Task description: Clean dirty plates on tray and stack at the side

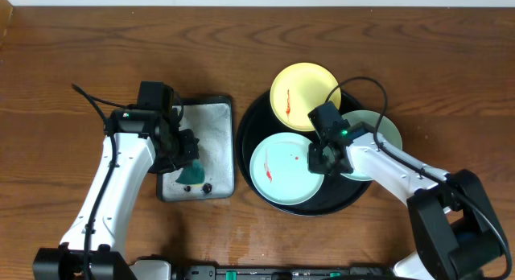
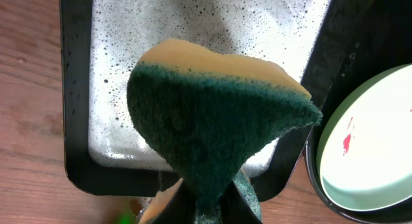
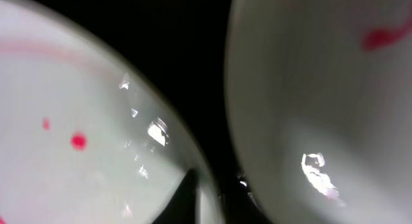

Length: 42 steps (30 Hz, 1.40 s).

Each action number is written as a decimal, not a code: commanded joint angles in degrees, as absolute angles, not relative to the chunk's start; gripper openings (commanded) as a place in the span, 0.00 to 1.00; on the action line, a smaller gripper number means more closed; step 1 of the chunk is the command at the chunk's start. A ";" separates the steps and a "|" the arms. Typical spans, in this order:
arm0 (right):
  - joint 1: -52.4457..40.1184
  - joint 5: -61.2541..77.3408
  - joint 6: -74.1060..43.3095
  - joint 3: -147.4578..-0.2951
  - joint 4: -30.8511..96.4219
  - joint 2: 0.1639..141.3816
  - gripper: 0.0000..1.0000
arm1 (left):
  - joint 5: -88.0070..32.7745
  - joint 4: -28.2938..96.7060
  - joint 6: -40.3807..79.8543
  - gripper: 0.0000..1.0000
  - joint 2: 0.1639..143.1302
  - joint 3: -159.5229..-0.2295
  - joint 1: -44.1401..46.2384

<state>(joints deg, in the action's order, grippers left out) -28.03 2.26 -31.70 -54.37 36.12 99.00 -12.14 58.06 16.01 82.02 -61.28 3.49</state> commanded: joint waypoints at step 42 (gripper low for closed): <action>-28.49 -3.55 -31.00 -54.89 35.14 100.22 0.01 | -20.34 25.54 44.23 0.08 112.68 -59.92 34.28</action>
<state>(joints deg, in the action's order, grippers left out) -28.10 0.64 -30.76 -54.59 34.79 98.85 -25.69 21.28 42.52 107.98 -62.35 33.65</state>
